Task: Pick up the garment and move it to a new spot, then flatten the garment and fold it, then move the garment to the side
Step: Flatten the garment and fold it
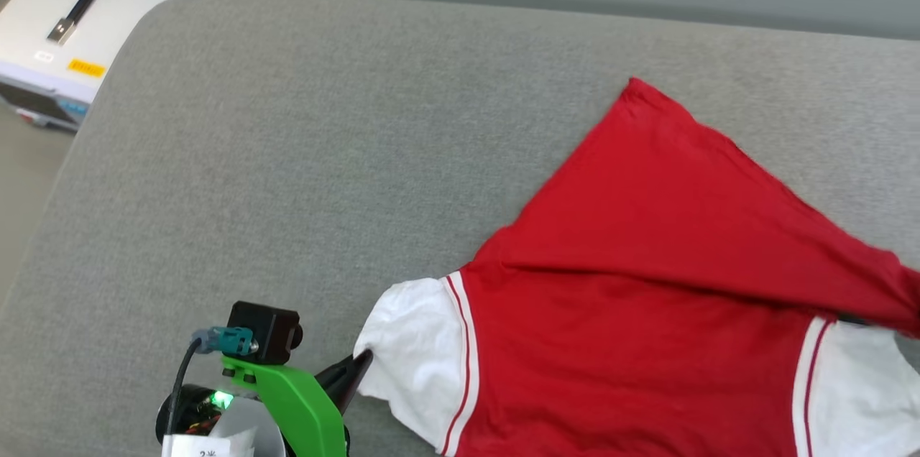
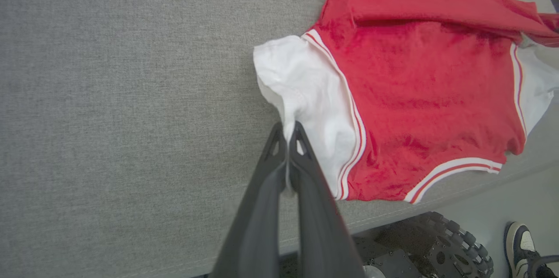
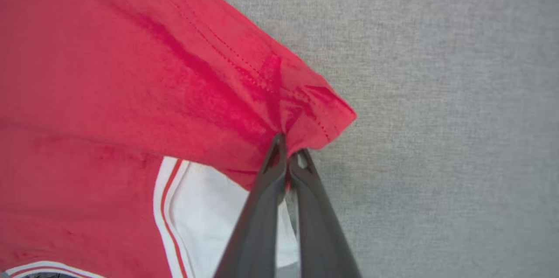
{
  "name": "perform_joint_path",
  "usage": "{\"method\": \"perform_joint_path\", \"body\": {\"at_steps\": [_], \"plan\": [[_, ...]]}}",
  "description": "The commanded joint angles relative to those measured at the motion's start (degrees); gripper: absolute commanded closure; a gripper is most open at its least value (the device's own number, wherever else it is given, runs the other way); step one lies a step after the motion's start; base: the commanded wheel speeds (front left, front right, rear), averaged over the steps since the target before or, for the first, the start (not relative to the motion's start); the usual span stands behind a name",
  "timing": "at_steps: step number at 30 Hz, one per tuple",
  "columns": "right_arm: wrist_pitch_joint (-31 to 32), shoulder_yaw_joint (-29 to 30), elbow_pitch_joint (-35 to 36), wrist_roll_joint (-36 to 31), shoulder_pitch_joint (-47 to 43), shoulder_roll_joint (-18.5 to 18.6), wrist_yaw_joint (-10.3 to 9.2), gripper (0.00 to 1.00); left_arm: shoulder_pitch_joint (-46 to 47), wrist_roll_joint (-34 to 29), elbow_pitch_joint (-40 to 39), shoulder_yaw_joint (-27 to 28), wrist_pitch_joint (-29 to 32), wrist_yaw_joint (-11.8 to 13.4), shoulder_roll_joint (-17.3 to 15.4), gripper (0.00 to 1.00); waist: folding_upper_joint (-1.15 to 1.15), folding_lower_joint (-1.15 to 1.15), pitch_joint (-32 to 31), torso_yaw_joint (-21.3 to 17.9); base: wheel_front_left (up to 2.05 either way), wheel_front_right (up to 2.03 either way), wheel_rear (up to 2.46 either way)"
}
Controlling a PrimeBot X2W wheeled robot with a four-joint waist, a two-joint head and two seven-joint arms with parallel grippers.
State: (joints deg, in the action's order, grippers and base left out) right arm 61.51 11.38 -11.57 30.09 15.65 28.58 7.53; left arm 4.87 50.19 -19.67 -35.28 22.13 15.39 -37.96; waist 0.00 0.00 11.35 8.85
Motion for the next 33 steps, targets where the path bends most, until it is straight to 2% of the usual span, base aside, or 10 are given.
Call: {"method": "perform_joint_path", "body": {"at_steps": [1,9,17,18,19,26,33], "plan": [[0.4,1.4,1.9,0.6,-2.4,-0.1,-0.04,1.00,-0.6,0.9,0.1,0.4,-0.8,0.4,0.6,1.00,0.00,0.00,-2.8,-2.8,0.00,0.00,0.00],[2.3,7.1,10.8,0.8,-13.0,-4.8,-0.04,1.00,-1.3,2.0,0.8,1.9,-3.8,1.0,2.6,1.00,0.00,0.00,-4.0,-3.5,0.00,0.00,0.00],[1.3,8.9,11.7,-1.6,-18.5,-9.1,-0.04,1.00,-0.6,1.9,1.5,1.3,-4.3,0.5,3.7,1.00,0.00,0.00,-4.1,-3.1,0.00,0.00,0.00],[1.1,8.9,11.6,-1.7,-18.6,-9.2,-0.04,0.88,-0.6,1.9,1.5,1.2,-4.3,0.5,3.7,1.00,0.00,0.00,-4.0,-3.1,0.00,0.00,0.00],[0.8,8.8,11.6,-1.8,-18.5,-9.3,-0.04,0.00,-0.5,1.9,1.6,1.2,-4.3,0.4,3.8,1.00,0.00,0.00,-4.0,-3.1,0.00,0.00,0.00],[1.3,7.0,15.8,-0.1,-15.3,-6.4,-0.04,0.00,0.4,1.4,1.0,0.9,-4.2,0.0,3.6,1.00,0.00,0.00,-2.6,-2.1,0.00,0.00,0.00],[6.4,3.8,23.5,1.3,-7.6,-4.5,-0.04,0.00,1.9,0.6,-0.3,1.2,-4.4,-0.2,3.3,1.00,0.00,0.00,0.1,0.8,0.00,0.00,0.00]]}}
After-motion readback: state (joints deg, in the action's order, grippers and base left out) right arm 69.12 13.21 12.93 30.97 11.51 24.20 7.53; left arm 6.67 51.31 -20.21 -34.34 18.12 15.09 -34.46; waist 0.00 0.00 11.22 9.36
